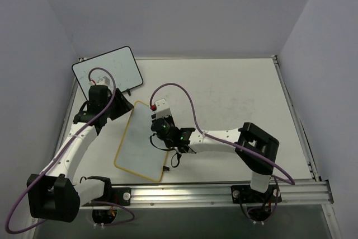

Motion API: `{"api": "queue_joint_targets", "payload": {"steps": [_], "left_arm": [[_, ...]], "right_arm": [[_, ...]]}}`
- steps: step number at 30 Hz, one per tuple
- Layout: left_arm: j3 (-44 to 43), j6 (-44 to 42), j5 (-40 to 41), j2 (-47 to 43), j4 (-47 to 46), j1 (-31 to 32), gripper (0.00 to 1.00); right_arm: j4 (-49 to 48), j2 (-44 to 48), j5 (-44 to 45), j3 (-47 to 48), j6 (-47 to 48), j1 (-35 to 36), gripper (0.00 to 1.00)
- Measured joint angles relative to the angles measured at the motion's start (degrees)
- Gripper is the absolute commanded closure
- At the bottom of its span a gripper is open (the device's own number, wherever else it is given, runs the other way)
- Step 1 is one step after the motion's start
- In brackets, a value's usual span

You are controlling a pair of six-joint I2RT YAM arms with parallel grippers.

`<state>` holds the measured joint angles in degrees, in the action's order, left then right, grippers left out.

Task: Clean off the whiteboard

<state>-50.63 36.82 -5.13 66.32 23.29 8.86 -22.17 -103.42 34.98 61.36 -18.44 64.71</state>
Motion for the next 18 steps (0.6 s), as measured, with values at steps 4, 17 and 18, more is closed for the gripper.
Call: {"api": "queue_joint_targets", "payload": {"steps": [4, 17, 18], "left_arm": [[0.0, -0.52, -1.88, 0.13, 0.07, 0.0, 0.43], [1.44, -1.31, -7.87, 0.15, -0.5, 0.04, 0.54], [1.7, -1.29, -8.04, 0.17, -0.48, 0.04, 0.54]], "right_arm": [[0.94, 3.8, -6.23, 0.0, -1.46, -4.17, 1.0], [0.87, 9.44, -28.13, -0.5, -5.64, -13.66, 1.0], [0.87, 9.44, -29.14, -0.61, -5.68, -13.66, 1.0]]}}
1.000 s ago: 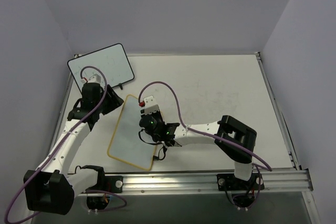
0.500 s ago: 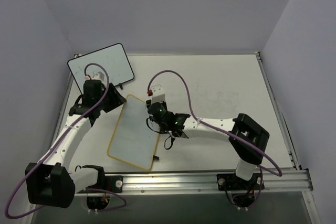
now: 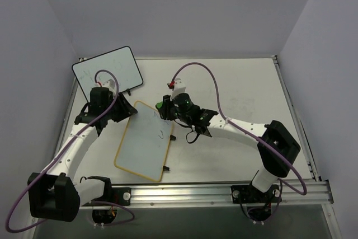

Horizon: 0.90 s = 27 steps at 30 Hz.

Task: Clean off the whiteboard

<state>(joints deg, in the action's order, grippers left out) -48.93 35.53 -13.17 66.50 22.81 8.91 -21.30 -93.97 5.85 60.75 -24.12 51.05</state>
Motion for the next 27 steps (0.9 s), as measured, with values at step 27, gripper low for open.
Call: {"api": "queue_joint_targets", "payload": {"steps": [27], "left_arm": [[1.88, 0.17, -0.57, -0.2, -3.41, 0.44, 0.84]], "right_arm": [[-3.3, -7.17, -4.59, -2.19, -3.3, 1.2, 1.0]]}}
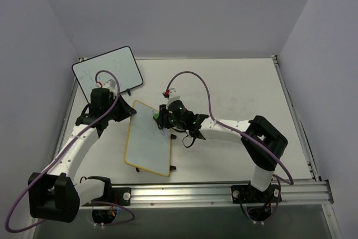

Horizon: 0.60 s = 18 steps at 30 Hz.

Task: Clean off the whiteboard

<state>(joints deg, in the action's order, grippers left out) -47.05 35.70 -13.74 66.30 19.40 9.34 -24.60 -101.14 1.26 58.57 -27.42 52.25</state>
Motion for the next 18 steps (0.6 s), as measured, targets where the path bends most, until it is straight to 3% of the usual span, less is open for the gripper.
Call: {"api": "queue_joint_targets", "payload": {"steps": [2, 4, 8, 18], "left_arm": [[0.24, 0.02, -0.02, -0.35, -0.15, 0.0, 0.81], [0.5, 0.02, 0.0, -0.72, -0.26, 0.02, 0.65], [1.81, -0.07, 0.17, -1.4, -0.15, 0.13, 0.53], [2.43, 0.04, 0.15, -2.78, -0.02, 0.44, 0.53]], "right_arm": [[-0.04, 0.0, 1.2, 0.28, -0.04, 0.83, 1.0], [-0.04, 0.0, 1.9, 0.61, -0.07, 1.4, 1.0], [-0.02, 0.0, 2.58, 1.6, -0.09, 1.86, 1.0], [0.0, 0.0, 3.96, 2.8, -0.17, 2.23, 1.0]]}}
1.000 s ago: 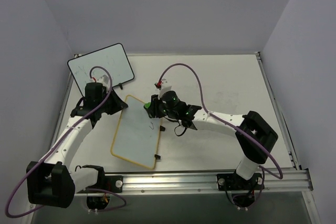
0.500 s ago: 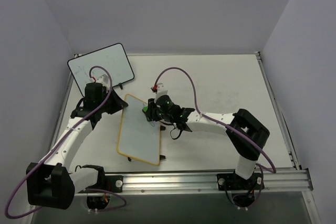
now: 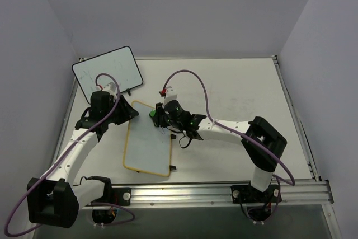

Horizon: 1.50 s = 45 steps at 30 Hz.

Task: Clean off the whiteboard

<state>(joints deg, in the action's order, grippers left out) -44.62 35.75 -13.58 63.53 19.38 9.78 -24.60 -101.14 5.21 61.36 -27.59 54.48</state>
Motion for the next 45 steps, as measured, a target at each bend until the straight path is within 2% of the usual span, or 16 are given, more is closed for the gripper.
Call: {"api": "queue_joint_targets", "payload": {"steps": [8, 23, 34, 45], "left_arm": [[0.02, 0.04, 0.02, 0.0, -0.07, 0.37, 0.54], [0.2, -0.02, 1.27, 0.0, -0.31, 0.63, 0.82], [0.9, 0.42, 1.88, -0.5, -1.73, 1.01, 0.84], [9.57, 1.29, 9.35, -9.42, -10.51, 5.97, 0.85]], "right_arm": [[0.0, -0.09, 0.87, -0.02, 0.07, -0.02, 1.0], [-1.25, -5.25, -0.04, 5.99, -0.81, -0.07, 1.0], [-4.24, -5.14, 0.61, 4.07, -2.14, -0.07, 1.0], [-6.03, -3.39, 1.75, 0.92, -2.84, -0.07, 1.0]]}}
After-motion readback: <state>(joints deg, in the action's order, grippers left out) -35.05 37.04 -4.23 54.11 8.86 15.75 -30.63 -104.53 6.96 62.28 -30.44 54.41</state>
